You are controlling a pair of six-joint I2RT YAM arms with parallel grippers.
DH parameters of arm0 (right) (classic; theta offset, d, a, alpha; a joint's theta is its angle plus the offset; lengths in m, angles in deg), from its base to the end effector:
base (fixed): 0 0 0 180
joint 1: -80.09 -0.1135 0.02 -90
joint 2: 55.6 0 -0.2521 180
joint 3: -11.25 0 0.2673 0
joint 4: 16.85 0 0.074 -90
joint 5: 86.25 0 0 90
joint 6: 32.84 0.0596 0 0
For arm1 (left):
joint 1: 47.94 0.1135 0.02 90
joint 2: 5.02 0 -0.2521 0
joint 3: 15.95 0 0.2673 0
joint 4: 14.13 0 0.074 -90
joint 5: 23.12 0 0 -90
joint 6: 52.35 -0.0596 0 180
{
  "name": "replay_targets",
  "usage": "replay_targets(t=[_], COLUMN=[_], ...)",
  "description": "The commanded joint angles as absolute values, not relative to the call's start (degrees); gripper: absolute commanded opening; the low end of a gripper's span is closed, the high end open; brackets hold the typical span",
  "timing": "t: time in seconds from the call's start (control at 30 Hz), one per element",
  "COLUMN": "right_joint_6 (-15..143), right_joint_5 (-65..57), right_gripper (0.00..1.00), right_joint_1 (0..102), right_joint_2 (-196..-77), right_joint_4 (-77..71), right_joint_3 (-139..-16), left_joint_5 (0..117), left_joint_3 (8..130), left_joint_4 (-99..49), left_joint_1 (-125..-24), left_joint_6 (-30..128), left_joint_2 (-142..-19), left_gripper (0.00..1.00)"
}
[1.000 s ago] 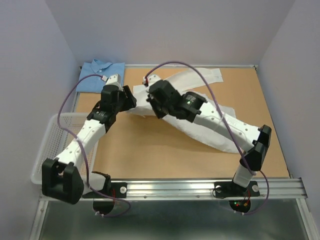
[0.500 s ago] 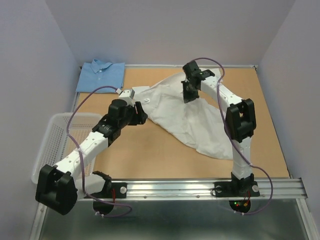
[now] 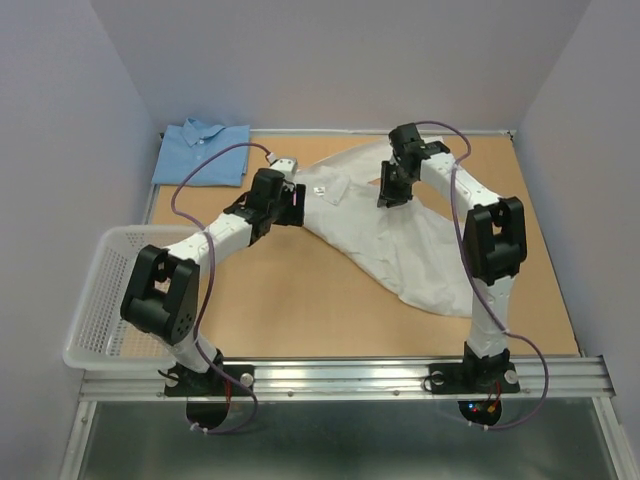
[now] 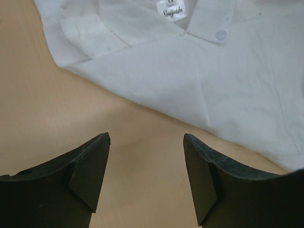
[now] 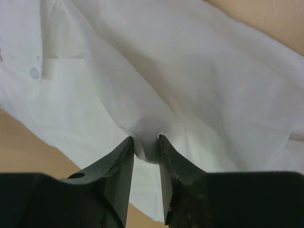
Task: Fold and stack the long sleeve shirts
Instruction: Flatten the shirt out
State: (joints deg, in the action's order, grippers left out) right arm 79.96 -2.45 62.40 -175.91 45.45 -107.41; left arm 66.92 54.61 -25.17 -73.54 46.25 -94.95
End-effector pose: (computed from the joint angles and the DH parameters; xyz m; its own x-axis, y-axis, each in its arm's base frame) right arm 0.4486 0.1498 0.2037 -0.9236 0.1098 -0.3672 0.0115 0.9656 0.2596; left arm 0.3491 -0.1672 0.2093 -0.5159 0.0814 -0.8528 0.3584 0.9247 -0.1286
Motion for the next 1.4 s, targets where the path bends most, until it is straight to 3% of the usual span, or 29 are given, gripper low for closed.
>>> replay_targets(t=[0.0, 0.1, 0.2, 0.6, 1.37], right_joint_6=[80.1, 79.57, 79.05, 79.92, 79.92], right_joint_5=[-3.9, -3.55, -4.16, -5.39, -5.92], right_gripper=[0.45, 0.62, 0.7, 0.71, 0.71], right_joint_1=[61.99, 61.99, 61.99, 61.99, 62.07], right_joint_2=[-167.32, -160.66, -154.51, -140.86, -141.47], right_joint_4=[41.75, 40.34, 39.29, 37.43, 36.82], right_joint_3=[-100.7, -95.18, -90.17, -76.08, -74.85], left_joint_5=[65.15, 62.85, 60.31, 49.49, 45.44], left_joint_3=[62.57, 66.18, 68.21, 73.93, 81.75], left_joint_4=[-23.68, -25.52, -26.23, -29.57, -35.53], left_joint_1=[-70.01, -67.45, -65.52, -61.83, -61.47], left_joint_6=[41.17, 38.72, 35.65, 25.79, 23.23], left_joint_2=[-99.32, -104.32, -106.53, -116.11, -122.89], left_gripper=[0.75, 0.75, 0.75, 0.75, 0.74])
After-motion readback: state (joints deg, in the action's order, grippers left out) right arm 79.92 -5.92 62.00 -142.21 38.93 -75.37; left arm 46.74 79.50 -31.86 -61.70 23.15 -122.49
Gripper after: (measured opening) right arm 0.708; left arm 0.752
